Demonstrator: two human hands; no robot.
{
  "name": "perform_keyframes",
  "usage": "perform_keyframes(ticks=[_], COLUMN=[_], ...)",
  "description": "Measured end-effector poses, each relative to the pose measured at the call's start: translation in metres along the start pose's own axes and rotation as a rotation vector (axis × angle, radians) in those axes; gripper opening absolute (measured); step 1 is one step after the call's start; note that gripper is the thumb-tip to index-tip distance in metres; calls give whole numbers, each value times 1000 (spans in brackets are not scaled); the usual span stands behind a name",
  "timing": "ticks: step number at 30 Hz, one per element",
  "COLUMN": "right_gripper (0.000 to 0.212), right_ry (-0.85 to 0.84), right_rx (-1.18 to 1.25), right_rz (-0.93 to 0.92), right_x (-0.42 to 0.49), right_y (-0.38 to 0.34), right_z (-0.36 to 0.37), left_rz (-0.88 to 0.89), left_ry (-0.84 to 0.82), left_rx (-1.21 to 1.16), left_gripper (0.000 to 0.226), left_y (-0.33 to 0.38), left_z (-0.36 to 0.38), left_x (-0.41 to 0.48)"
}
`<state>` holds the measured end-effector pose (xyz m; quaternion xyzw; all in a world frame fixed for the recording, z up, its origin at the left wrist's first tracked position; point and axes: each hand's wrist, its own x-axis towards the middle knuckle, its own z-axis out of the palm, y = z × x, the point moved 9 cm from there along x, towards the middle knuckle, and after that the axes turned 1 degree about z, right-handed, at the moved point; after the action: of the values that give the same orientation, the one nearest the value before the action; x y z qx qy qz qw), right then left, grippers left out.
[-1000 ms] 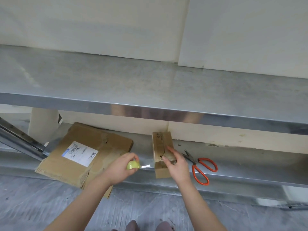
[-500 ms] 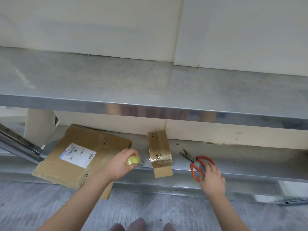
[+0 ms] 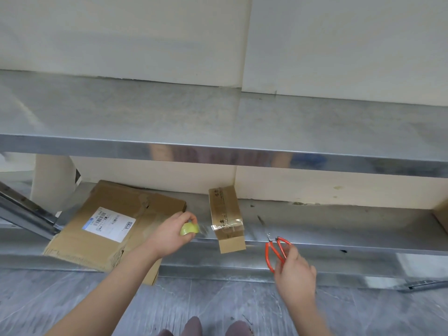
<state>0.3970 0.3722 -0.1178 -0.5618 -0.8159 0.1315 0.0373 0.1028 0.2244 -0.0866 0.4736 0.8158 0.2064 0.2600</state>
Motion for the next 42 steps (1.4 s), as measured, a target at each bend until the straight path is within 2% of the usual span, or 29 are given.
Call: perform_keyframes(ticks=[3, 6, 10, 13, 15, 19, 21, 27, 42], right_gripper=[40, 34, 31, 38, 41, 55, 56, 45, 24], right_ry=[-37, -325, -716, -861, -920, -984, -1004, -1017, -846], right_rx=[250, 523, 831, 959, 972, 1025, 1034, 1058, 964], right_rz=[-57, -17, 133, 293, 338, 351, 336, 293, 277], right_x=[-45, -80, -102, -100, -97, -90, -87, -77, -60], right_y=[-19, -46, -75, -83, -88, -96, -100, -112, -104], right_z=[-7, 11, 48, 65, 70, 72, 71, 70, 81], left_rz=[4, 4, 14, 20, 20, 22, 28, 34, 65], left_ry=[-4, -5, 2, 12, 15, 11, 10, -1, -4], left_rx=[11, 6, 4, 4, 12, 8, 5, 14, -20], left_gripper=[22, 22, 21, 21, 21, 22, 22, 22, 19], left_y=[4, 6, 6, 6, 6, 8, 10, 11, 16], left_z=[2, 3, 2, 1, 0, 0, -1, -2, 0], left_x=[-1, -2, -5, -8, -8, -8, -6, -4, -9])
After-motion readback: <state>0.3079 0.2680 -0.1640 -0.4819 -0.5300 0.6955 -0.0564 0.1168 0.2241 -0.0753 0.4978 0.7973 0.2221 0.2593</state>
